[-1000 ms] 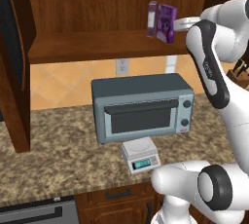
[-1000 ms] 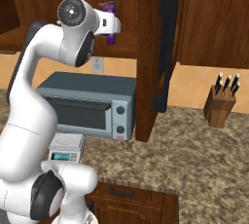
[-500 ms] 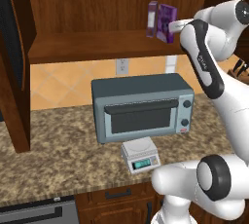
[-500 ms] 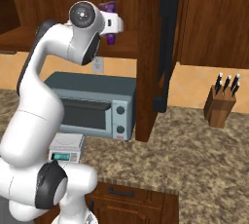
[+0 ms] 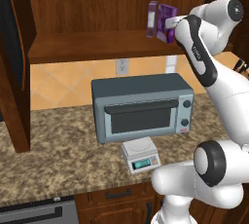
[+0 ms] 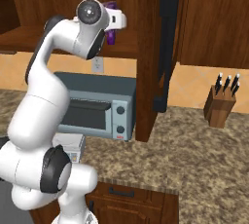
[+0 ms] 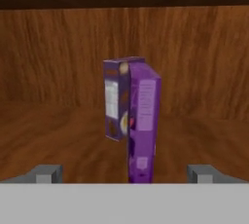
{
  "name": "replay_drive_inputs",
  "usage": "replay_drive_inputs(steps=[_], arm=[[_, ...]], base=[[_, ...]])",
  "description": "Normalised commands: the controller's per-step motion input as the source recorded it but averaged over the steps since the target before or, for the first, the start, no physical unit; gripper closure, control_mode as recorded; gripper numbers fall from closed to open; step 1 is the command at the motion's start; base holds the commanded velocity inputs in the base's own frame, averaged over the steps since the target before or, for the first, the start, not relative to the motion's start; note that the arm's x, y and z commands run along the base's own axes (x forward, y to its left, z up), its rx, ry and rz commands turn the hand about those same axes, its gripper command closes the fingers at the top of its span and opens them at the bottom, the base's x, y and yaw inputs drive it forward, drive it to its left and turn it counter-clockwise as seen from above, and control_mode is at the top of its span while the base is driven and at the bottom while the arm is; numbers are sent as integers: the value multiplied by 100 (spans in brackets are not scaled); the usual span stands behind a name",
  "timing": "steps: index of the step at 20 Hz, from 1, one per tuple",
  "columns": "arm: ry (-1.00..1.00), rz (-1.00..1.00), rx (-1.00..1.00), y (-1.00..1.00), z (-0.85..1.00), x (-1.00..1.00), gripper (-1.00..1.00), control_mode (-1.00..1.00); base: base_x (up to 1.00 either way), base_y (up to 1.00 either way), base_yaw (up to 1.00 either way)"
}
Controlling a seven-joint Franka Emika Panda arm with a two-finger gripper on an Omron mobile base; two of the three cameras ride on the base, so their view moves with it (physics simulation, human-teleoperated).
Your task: Pick the cereal and place it on the digital scale for weighing, and close the cabinet.
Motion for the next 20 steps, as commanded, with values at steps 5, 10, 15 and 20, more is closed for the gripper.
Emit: replay_drive_inputs(steps=[5, 10, 15, 20], arm=[[0, 0, 0, 0, 19, 42, -100, -100], [0, 0, 0, 0, 12, 37, -100, -100], [0, 0, 0, 0, -1, 46, -100, -100], [33, 2, -1, 0, -4, 9, -100, -100]], base=[[0, 0, 0], [0, 0, 0], [0, 0, 0], [0, 0, 0]])
